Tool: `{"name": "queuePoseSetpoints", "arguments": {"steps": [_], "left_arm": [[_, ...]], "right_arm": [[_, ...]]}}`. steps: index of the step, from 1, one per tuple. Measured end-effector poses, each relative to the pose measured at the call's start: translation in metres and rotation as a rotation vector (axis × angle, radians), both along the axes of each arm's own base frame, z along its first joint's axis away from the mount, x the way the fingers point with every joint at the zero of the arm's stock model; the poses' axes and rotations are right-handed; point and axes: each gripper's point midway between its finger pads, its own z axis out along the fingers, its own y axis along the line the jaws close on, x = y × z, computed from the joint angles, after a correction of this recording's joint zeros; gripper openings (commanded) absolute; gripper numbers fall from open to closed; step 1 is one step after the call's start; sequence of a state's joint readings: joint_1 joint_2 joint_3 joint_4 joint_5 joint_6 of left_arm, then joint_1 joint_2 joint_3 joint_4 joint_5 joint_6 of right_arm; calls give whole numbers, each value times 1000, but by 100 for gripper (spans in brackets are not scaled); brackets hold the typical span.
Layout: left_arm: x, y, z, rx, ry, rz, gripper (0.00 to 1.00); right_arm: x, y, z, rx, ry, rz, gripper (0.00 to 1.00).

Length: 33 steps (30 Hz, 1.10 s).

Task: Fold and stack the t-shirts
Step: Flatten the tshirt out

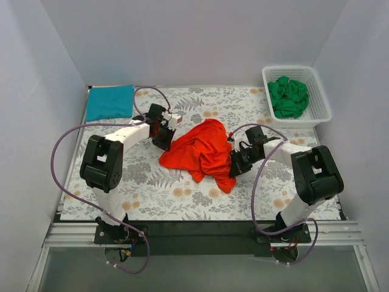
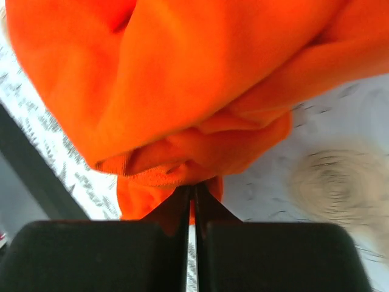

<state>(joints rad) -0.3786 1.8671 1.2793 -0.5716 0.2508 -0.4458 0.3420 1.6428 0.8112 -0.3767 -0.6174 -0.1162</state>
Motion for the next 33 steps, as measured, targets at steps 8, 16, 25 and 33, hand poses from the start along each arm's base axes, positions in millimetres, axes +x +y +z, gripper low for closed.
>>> {"name": "queuePoseSetpoints", "arguments": {"steps": [8, 16, 25, 33], "left_arm": [[-72, 80, 3, 60, 76, 55, 0], [-143, 99, 3, 82, 187, -84, 54], [-19, 62, 72, -73, -30, -42, 58], [103, 41, 22, -95, -59, 76, 59]], "right_arm": [[87, -39, 34, -105, -233, -100, 1], [114, -77, 51, -236, -402, -15, 1], [117, -79, 74, -266, -492, 97, 1], [145, -83, 104, -310, -600, 99, 1]]}}
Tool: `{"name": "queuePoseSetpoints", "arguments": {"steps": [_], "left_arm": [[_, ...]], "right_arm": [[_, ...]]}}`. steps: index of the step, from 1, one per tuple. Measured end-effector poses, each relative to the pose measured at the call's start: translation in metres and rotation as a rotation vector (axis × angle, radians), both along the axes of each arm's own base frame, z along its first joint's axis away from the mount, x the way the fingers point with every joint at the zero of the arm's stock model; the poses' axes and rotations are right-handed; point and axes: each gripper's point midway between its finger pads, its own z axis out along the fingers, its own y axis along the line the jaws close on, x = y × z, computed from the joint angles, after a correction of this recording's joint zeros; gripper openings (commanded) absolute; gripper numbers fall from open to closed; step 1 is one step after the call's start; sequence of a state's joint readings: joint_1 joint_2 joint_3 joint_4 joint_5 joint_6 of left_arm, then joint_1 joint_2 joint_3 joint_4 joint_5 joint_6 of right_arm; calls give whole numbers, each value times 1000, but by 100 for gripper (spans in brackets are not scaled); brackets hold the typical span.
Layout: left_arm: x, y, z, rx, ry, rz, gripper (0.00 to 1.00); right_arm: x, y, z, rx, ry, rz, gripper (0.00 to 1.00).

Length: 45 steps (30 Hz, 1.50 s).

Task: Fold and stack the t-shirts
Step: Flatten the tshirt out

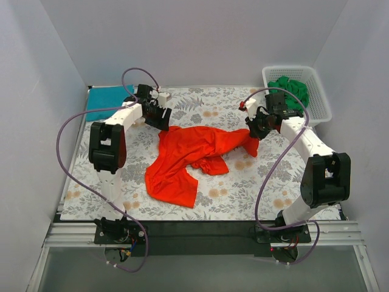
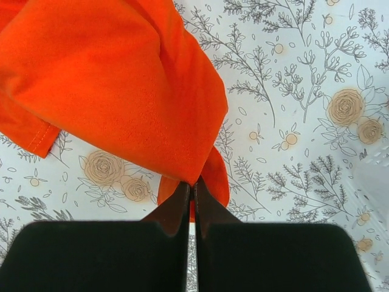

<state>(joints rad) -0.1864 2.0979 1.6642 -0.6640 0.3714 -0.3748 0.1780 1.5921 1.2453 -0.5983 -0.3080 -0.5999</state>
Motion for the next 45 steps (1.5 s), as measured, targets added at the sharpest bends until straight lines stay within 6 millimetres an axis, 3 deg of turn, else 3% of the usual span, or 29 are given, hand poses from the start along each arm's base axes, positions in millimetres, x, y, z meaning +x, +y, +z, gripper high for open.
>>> {"name": "queuePoseSetpoints", "arguments": {"steps": [3, 4, 5, 8, 12, 15, 18, 20, 23, 25, 26, 29, 30, 32, 35, 40, 43, 45], "left_arm": [[1, 0, -34, 7, 69, 14, 57], [3, -2, -35, -1, 76, 15, 54], [6, -2, -32, -7, 66, 17, 34], [12, -7, -22, -31, 55, 20, 0], [14, -4, -15, -60, 54, 22, 0], [6, 18, -5, -73, 49, 27, 0], [-27, 54, 20, -66, 26, 15, 0], [-62, 79, 42, -51, -7, 5, 0], [-120, 100, 60, 2, -87, -45, 0], [-160, 100, 48, 37, -93, -103, 0], [-182, 99, 35, 53, -67, -135, 0], [-239, 102, -17, 89, 73, -218, 22], [-257, 104, -29, 91, 133, -231, 35], [-275, 109, -36, 87, 196, -241, 43], [-264, 112, -17, 61, 177, -225, 50], [-191, 95, 41, -13, -1, -210, 52], [-156, 75, 55, -68, -28, -202, 53], [-139, 65, 52, -97, -6, -189, 55]], "right_arm": [[4, -2, 2, -17, -9, 1, 1], [7, -3, 3, -22, -12, 2, 1], [10, -3, 3, -26, -16, 3, 1], [16, -4, 3, -38, -22, 8, 1], [20, -8, 3, -74, -28, 17, 1], [14, -13, 4, -107, -31, 53, 1], [-12, -16, 1, -120, -20, 111, 1], [-42, -16, -5, -120, 4, 162, 1], [-92, -6, -23, -122, 61, 270, 5], [-127, 3, -45, -127, 124, 358, 28], [-142, 5, -55, -135, 159, 395, 54], [-187, 4, -80, -158, 288, 487, 88], [-195, 1, -81, -162, 318, 497, 89], [-197, -1, -78, -154, 331, 498, 88], [-183, -4, -62, -116, 310, 449, 82], [-129, -15, -29, -10, 239, 301, 65], [-107, -28, -33, 35, 281, 219, 60], [-107, -34, -44, 48, 336, 193, 60]]}}
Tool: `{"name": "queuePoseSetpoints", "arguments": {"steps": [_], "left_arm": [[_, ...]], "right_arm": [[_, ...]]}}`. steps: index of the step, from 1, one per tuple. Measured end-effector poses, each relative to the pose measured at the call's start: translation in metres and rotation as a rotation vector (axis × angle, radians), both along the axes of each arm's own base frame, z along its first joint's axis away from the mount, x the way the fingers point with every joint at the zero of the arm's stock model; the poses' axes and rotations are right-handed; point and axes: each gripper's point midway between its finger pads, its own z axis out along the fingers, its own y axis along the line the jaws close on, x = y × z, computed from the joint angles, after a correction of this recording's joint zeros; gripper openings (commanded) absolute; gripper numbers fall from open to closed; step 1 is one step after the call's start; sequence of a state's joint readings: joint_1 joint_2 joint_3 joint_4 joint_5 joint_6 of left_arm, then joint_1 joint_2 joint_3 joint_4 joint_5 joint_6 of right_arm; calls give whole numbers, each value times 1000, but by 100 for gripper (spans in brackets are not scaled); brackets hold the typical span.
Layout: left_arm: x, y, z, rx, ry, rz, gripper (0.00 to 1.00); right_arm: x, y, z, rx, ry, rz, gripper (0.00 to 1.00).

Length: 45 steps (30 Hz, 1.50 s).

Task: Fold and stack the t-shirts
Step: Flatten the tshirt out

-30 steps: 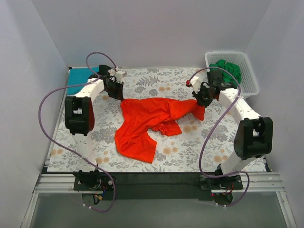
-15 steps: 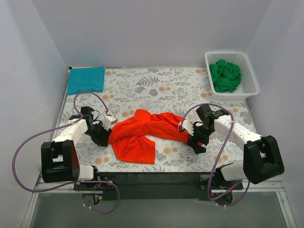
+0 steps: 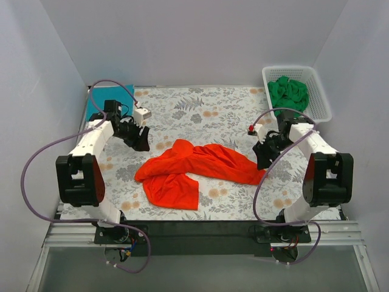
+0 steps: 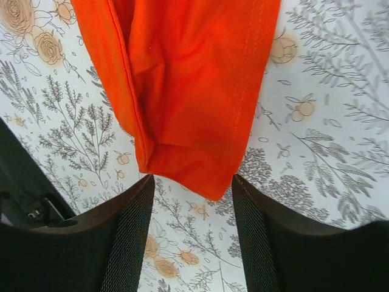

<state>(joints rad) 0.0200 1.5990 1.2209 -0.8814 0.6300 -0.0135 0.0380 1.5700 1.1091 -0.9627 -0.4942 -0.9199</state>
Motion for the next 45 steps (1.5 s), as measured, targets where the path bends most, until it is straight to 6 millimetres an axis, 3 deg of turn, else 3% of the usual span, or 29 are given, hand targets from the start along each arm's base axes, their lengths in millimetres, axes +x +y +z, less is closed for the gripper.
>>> {"name": "queuePoseSetpoints", "arguments": {"steps": [6, 9, 16, 20, 26, 31, 34, 35, 38, 39, 42, 45], "left_arm": [[17, -28, -43, -19, 148, 24, 60], [17, -42, -61, -4, 194, 26, 60], [32, -65, -81, 22, 205, 28, 63], [41, -78, -83, 10, 205, 31, 64], [74, -104, -67, -97, 189, 48, 63], [86, -123, -67, -190, 246, 58, 63], [85, -129, -75, -209, 299, 73, 48], [83, -130, -79, -210, 319, 78, 34], [75, -133, -84, -213, 368, 83, 17], [73, -134, -84, -214, 378, 83, 3], [75, -136, -76, -221, 382, 77, 0], [84, -139, -56, -242, 336, 59, 0]], "right_arm": [[-10, 3, -22, 15, 151, -38, 63], [-4, 3, -27, 11, 171, -81, 63], [23, -1, -38, -11, 165, -166, 69], [22, -5, -53, -43, 193, -187, 62], [20, -6, -56, -43, 199, -201, 47], [17, -5, -58, -38, 210, -209, 39], [16, -5, -59, -38, 217, -212, 33], [16, -5, -59, -38, 221, -214, 33], [15, -5, -60, -36, 229, -218, 29], [14, -4, -60, -36, 234, -220, 27], [13, -3, -61, -31, 246, -222, 23], [13, -3, -61, -33, 259, -225, 18]]}}
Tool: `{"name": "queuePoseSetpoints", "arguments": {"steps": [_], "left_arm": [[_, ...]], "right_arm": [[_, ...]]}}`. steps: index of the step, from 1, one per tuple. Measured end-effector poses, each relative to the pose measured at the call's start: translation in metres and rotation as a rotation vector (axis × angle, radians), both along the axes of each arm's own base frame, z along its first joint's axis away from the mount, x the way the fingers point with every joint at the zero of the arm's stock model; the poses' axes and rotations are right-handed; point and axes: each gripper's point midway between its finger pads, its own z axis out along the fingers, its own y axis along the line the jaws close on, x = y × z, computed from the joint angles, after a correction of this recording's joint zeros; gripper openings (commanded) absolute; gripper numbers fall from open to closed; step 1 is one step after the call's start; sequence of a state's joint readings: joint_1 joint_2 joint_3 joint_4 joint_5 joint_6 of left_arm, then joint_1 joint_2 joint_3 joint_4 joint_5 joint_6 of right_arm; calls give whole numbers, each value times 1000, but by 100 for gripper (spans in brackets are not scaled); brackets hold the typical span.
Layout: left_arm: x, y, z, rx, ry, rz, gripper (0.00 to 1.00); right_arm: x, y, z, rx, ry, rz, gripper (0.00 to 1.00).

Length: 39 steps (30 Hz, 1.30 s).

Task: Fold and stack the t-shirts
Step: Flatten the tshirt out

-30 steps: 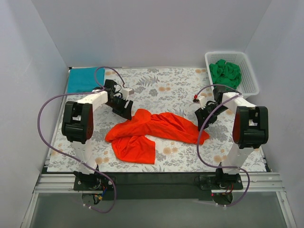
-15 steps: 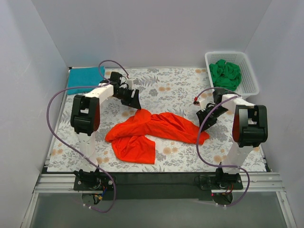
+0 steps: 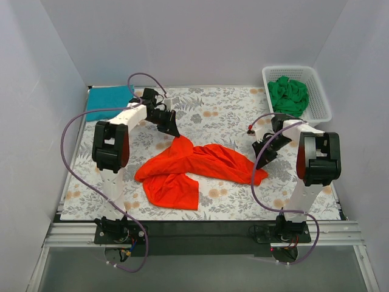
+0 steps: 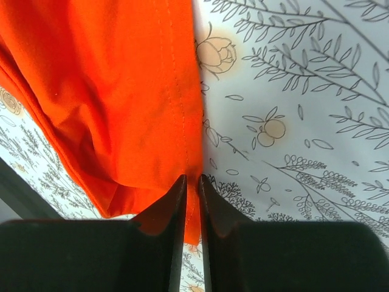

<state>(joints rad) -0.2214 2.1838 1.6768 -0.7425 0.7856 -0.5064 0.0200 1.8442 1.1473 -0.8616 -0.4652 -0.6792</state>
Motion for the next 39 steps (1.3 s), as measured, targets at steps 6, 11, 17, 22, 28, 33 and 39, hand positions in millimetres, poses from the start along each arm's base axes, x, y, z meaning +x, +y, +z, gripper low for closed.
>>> {"name": "queuePoseSetpoints", "arguments": {"steps": [6, 11, 17, 22, 28, 33, 39], "left_arm": [[-32, 5, 72, -9, -209, -99, 2], [-167, -10, 119, -1, -399, -443, 50], [-241, 19, 106, 84, -430, -584, 52], [-176, 52, 105, 129, -415, -409, 52], [-204, 50, 75, 145, -513, -547, 41], [-238, 58, 42, 176, -706, -744, 45], [-237, 65, 13, 226, -1001, -883, 48]], "right_arm": [[9, -2, 3, -8, -14, -3, 17], [16, -3, 8, -10, -35, -5, 16], [14, -4, 6, -14, -15, -6, 15], [15, -4, 5, -14, -8, -6, 15], [14, -5, 6, -18, -4, -5, 15], [11, -5, 6, -19, 7, -5, 15], [10, -5, 6, -22, 13, -5, 15]]}}
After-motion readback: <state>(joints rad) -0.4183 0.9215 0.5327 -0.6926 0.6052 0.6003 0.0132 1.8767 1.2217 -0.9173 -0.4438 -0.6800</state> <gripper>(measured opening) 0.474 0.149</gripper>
